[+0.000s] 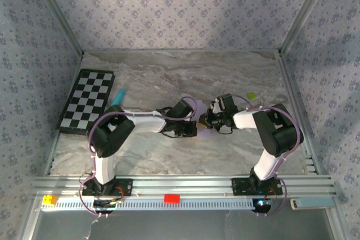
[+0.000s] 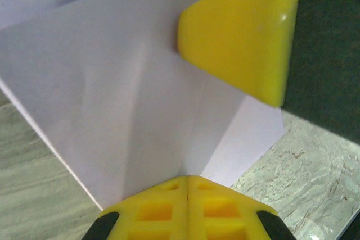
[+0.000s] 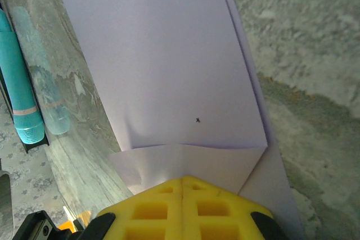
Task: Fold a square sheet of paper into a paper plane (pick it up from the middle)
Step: Fold the triangle a second time at the center of the table.
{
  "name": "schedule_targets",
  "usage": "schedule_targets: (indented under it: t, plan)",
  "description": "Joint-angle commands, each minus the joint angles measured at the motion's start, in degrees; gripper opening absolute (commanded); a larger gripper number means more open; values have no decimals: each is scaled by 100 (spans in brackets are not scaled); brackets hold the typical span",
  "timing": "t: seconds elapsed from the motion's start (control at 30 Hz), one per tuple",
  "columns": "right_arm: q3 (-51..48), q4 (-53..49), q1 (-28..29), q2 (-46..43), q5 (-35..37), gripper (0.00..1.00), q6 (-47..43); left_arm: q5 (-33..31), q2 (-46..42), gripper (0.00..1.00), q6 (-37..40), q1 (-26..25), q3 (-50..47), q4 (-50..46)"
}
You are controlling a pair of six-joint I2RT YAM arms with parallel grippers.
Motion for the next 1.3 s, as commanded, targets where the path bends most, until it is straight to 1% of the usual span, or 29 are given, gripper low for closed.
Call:
schedule_targets:
  t: [0.0,0.37,0.63,0.77,0.93,1.07,1.27]
  plan:
    - [-207,-537,-97,156,410,2,-115,33,-208,3,-59,-60,-212,-394]
    - [-208,-564,-125,137,410,2,-125,33,-423,3,-168,-64,-560,-420]
    - [-195,-581,-123,120,409,2,-117,-2,-625,3,-103,-60,-635,-561]
    - [-207,-574,-123,104,411,2,-112,77,-833,3,-77,-73,-611,-406]
    - [-216,-521,-93,104,401,2,-48,-64,-1071,4,-18,-30,-432,-230]
    - [-210,-492,-72,115,383,2,-8,1,-866,4,-50,94,-138,-105]
    - [-177,-493,-59,115,368,3,7,-3,-291,3,-5,185,303,-94]
